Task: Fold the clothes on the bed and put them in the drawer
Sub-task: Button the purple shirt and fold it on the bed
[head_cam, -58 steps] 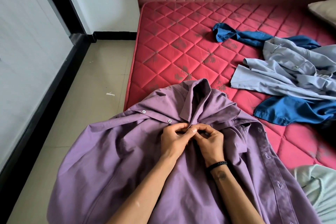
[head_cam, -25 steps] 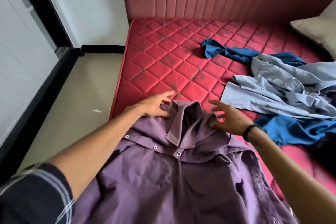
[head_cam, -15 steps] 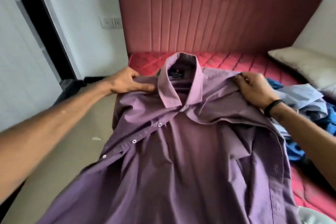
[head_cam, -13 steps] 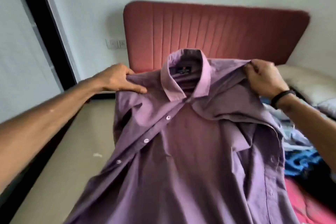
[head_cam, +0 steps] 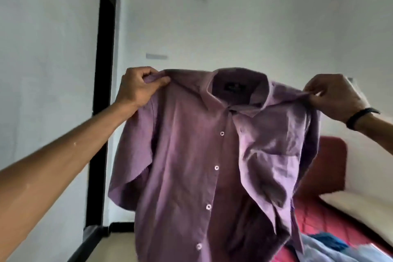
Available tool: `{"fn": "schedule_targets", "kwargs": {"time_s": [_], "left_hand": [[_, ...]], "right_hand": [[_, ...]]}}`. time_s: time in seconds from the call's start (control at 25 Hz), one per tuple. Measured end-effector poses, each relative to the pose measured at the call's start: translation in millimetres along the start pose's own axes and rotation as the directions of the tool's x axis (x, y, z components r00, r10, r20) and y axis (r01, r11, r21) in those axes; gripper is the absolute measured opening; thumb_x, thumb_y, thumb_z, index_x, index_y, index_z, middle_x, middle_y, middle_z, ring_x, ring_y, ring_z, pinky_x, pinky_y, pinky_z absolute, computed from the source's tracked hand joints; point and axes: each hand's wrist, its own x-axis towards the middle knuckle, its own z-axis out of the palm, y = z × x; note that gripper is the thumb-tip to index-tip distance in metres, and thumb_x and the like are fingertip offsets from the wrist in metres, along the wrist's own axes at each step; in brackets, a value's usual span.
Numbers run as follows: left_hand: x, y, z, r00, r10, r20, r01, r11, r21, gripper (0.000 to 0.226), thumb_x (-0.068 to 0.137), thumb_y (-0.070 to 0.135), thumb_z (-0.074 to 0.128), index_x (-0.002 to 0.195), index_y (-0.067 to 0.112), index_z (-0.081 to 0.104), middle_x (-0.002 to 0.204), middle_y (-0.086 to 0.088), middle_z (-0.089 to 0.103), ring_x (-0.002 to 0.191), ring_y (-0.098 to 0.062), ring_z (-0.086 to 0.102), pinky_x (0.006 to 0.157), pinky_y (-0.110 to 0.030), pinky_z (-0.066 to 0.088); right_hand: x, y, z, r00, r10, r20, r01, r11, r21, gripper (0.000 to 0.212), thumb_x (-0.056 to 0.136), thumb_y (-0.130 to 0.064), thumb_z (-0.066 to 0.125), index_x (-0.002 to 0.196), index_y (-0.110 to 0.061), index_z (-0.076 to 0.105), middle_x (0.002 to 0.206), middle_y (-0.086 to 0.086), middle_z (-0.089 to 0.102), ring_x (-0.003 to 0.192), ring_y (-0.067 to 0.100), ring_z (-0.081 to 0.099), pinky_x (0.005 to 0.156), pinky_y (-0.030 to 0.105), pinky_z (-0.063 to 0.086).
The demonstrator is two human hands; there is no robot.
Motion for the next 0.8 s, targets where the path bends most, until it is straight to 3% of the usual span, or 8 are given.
{"fn": "schedule_targets", "kwargs": {"time_s": [0.16,0.28,0.4,0.48,0.56,0.64,0.72,0.8], "left_hand": [[31,62,-12,0.974,0.218,-0.055,-0.201,0.954,0.222,0.054,0.077,0.062,0.080,0.054,0.023,0.052,0.049,0.006,0.050,0.050,-0.017,0.048,0.051,-0.032,0.036],[43,104,-25,0.944,0.318,-0.082,-0.263,0.882,0.391,0.071,0.085,0.066,0.071,0.052,0.015,0.034,0.045,0.002,0.039,0.048,-0.027,0.045,0.050,-0.033,0.032],[61,143,-48,0.928,0.328,-0.175,-0.225,0.871,0.437,0.073,0.085,0.067,0.069,0.054,0.011,0.035,0.047,-0.003,0.041,0.051,-0.031,0.049,0.050,-0.036,0.036],[85,170,-71,0.906,0.367,-0.209,-0.251,0.866,0.432,0.074,0.083,0.067,0.071,0.054,0.008,0.038,0.046,-0.006,0.041,0.048,-0.025,0.045,0.048,-0.034,0.033],[115,204,-101,0.900,0.373,-0.225,-0.267,0.881,0.392,0.075,0.078,0.068,0.076,0.053,0.006,0.040,0.048,-0.009,0.040,0.047,-0.021,0.039,0.047,-0.032,0.028],[140,231,-125,0.946,0.271,-0.180,-0.190,0.910,0.370,0.072,0.071,0.069,0.080,0.056,0.006,0.049,0.054,-0.011,0.045,0.052,-0.021,0.044,0.049,-0.032,0.028],[158,239,-130,0.992,0.096,-0.076,-0.063,0.930,0.363,0.069,0.063,0.072,0.082,0.059,0.009,0.058,0.058,-0.009,0.052,0.058,-0.022,0.050,0.051,-0.032,0.031],[165,217,-118,0.997,-0.052,0.060,0.024,0.918,0.395,0.072,0.053,0.079,0.082,0.057,0.009,0.064,0.061,-0.011,0.063,0.062,-0.025,0.059,0.056,-0.030,0.037]], "right_hand": [[18,-20,-47,0.982,0.179,-0.061,-0.188,0.964,-0.190,0.020,0.075,-0.026,0.060,0.088,-0.032,0.073,0.093,0.007,0.075,0.090,0.039,0.068,0.074,0.042,0.057],[37,-47,-86,0.901,0.426,0.080,-0.433,0.892,0.127,0.018,0.087,-0.010,0.057,0.074,-0.021,0.064,0.080,0.012,0.067,0.064,0.029,0.061,0.058,0.031,0.051],[54,-64,-139,0.842,0.477,0.250,-0.538,0.718,0.442,0.037,0.099,0.006,0.042,0.070,-0.016,0.041,0.052,0.002,0.038,0.030,0.007,0.031,0.031,0.017,0.024],[68,-81,-178,0.863,0.454,0.219,-0.497,0.693,0.522,0.030,0.100,0.004,0.049,0.075,-0.013,0.049,0.049,-0.001,0.035,0.028,0.005,0.026,0.029,0.013,0.018],[88,-106,-219,0.926,0.377,0.004,-0.340,0.830,0.443,0.018,0.095,-0.007,0.068,0.079,-0.008,0.059,0.055,0.007,0.048,0.034,0.012,0.037,0.031,0.016,0.027],[114,-118,-244,0.966,0.200,-0.161,-0.154,0.953,0.261,0.024,0.083,-0.016,0.084,0.073,-0.006,0.065,0.067,0.020,0.065,0.050,0.022,0.050,0.046,0.023,0.043],[131,-126,-246,0.989,0.122,-0.088,-0.113,0.988,0.105,0.027,0.074,-0.024,0.091,0.073,-0.007,0.070,0.064,0.020,0.071,0.055,0.026,0.056,0.058,0.029,0.048],[135,-120,-223,0.983,0.173,0.063,-0.175,0.984,0.023,0.030,0.071,-0.029,0.093,0.077,-0.007,0.073,0.058,0.014,0.071,0.053,0.026,0.057,0.058,0.029,0.047]]}}
